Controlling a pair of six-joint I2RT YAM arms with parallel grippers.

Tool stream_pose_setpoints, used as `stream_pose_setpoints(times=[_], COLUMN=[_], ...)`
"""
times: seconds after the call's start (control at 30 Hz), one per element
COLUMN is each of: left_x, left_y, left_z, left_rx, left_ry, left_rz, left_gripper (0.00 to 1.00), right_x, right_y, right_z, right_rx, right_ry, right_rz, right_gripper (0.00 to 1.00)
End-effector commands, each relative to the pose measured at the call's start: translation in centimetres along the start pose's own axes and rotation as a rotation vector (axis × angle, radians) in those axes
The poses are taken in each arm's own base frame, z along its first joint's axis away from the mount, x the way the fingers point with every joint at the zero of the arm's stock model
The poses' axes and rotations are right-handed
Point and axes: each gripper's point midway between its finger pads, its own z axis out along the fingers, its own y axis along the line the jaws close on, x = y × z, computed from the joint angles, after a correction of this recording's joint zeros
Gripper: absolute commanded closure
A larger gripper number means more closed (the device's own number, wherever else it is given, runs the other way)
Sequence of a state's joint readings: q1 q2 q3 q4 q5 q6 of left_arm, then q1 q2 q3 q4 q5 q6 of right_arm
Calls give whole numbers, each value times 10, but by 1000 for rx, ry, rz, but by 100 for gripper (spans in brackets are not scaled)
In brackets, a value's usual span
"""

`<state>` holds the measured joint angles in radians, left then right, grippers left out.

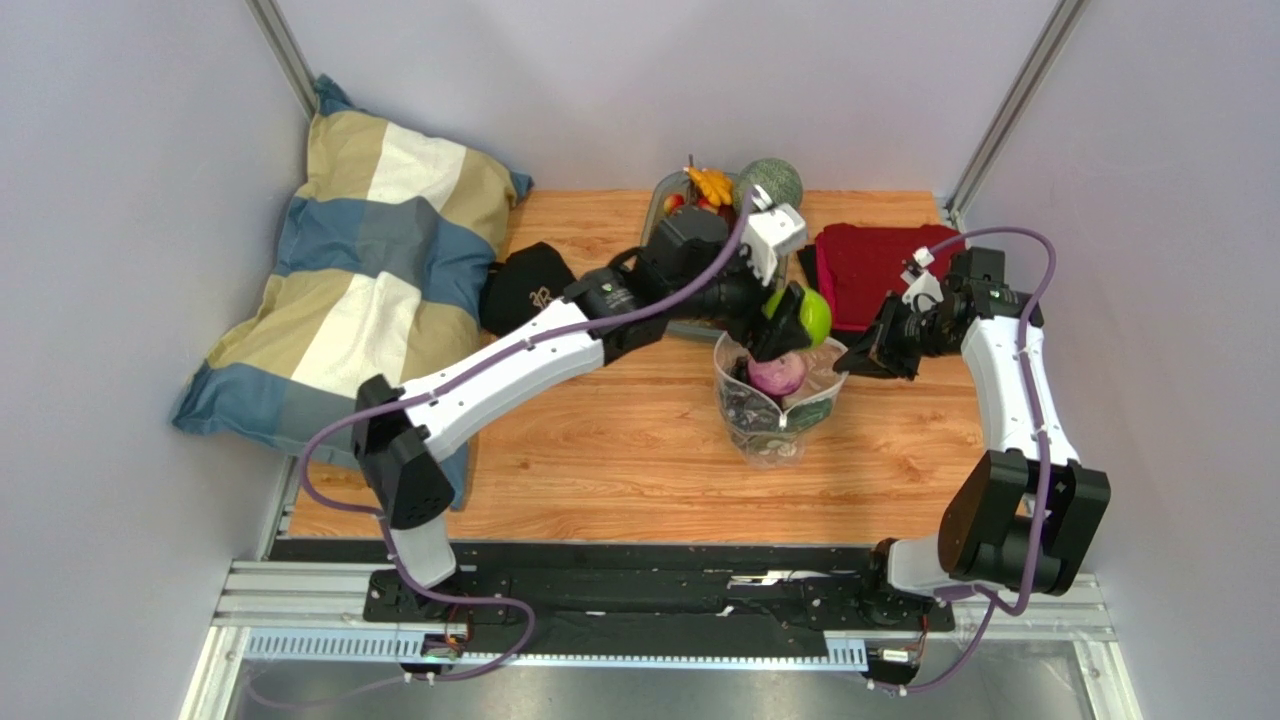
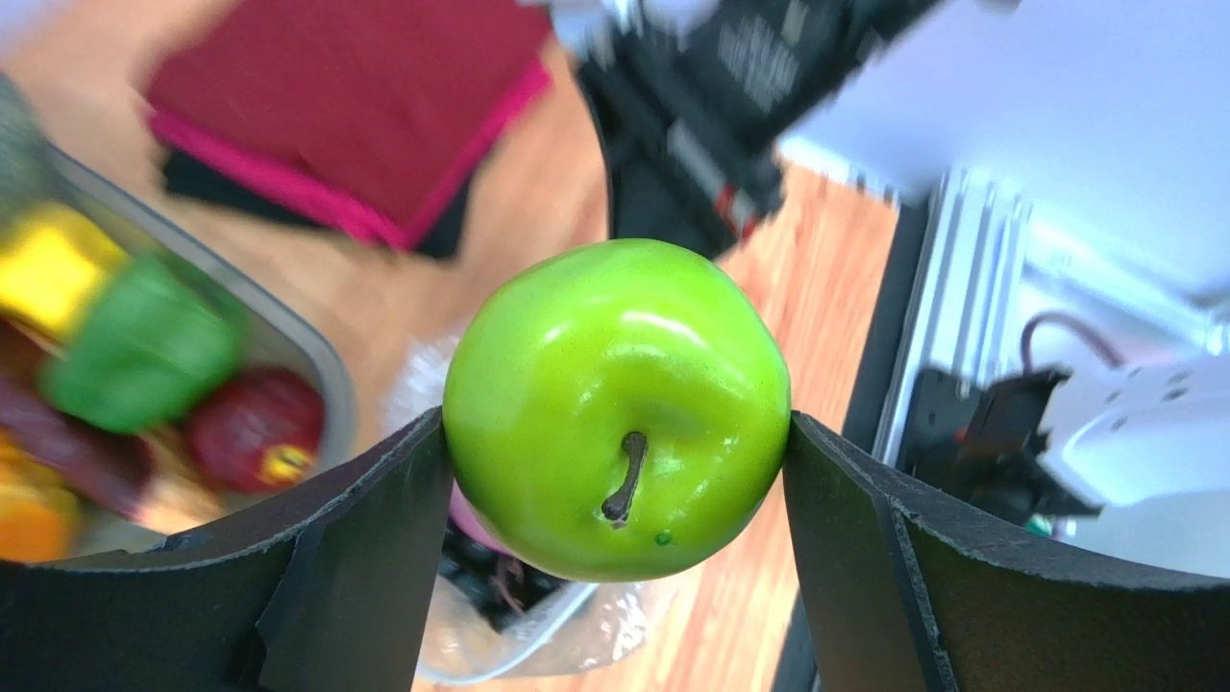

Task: Place the food in the zip-top bag and seal the zipper
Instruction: Place the fake fruit in the zipper food storage bag, then adjust the zipper food storage bag at the center of the board.

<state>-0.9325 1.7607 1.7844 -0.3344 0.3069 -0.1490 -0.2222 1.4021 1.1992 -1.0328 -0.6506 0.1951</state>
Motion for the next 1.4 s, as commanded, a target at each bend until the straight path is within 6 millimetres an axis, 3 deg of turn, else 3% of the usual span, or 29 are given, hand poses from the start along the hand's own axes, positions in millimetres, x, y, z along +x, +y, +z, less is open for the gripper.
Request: stream_pose_setpoints(times=[0.0,0.07,0.1,0.17,0.27,0.37,0.43,0.47,0.6,0.63,0.73,0.77,0.83,0.87,0.93,0.97,1.0,1.07,1.1,1.2,1.37], left_x=[72,109,109,143,144,138,128,124,91,69,38,38,26,33,36,47,51,72,72,78,92], left_y=[11,23,31,48,56,59,57,56,39,35,22,30,26,39,26,25,32,39,46,51,54], left_z=[30,45,50,57,60,55,47,42,12,-4,-33,-39,-58,-64,-75,-80,-81,-83,-81,-71,-41], left_rx=[-28,-87,-129,-203,-239,-255,-257,-255,-180,-166,-93,-90,-10,26,195,251,286,346,375,450,541], left_ry=[195,298,310,419,430,423,408,408,343,292,208,200,155,158,143,171,165,216,193,146,126], left_rz=[-85,-109,-110,-130,-107,-86,-62,-56,-64,-67,-30,-8,31,91,155,213,394,584,771,996,1123], left_gripper=[42,42,42,40,36,21,2,1,1,1,1,1,1,1,2,3,3,7,12,17,30], right_x=[-14,-14,-14,-14,-13,-11,-12,-11,-11,-11,-8,-7,-5,-5,-3,-3,-2,-1,0,2,2], right_y=[22,25,27,31,37,40,40,40,40,40,41,42,42,42,42,43,43,42,41,41,41], right_z=[-9,-10,-11,-13,-16,-15,-15,-15,-15,-15,-14,-14,-15,-15,-16,-16,-16,-15,-14,-14,-12], right_rx=[-57,-69,-71,-92,-118,-135,-137,-138,-135,-136,-153,-162,-163,-164,-167,-169,-170,-171,-170,-168,-162], right_ry=[-43,-39,-41,-39,-36,-25,-25,-24,-25,-24,-11,-4,1,-2,3,2,4,10,13,14,18], right_rz=[-41,-41,-42,-50,-54,-50,-51,-50,-56,-58,-60,-65,-67,-72,-80,-83,-84,-85,-85,-93,-92], right_gripper=[100,100,100,100,100,100,100,100,100,100,100,100,100,100,100,100,100,100,100,100,100])
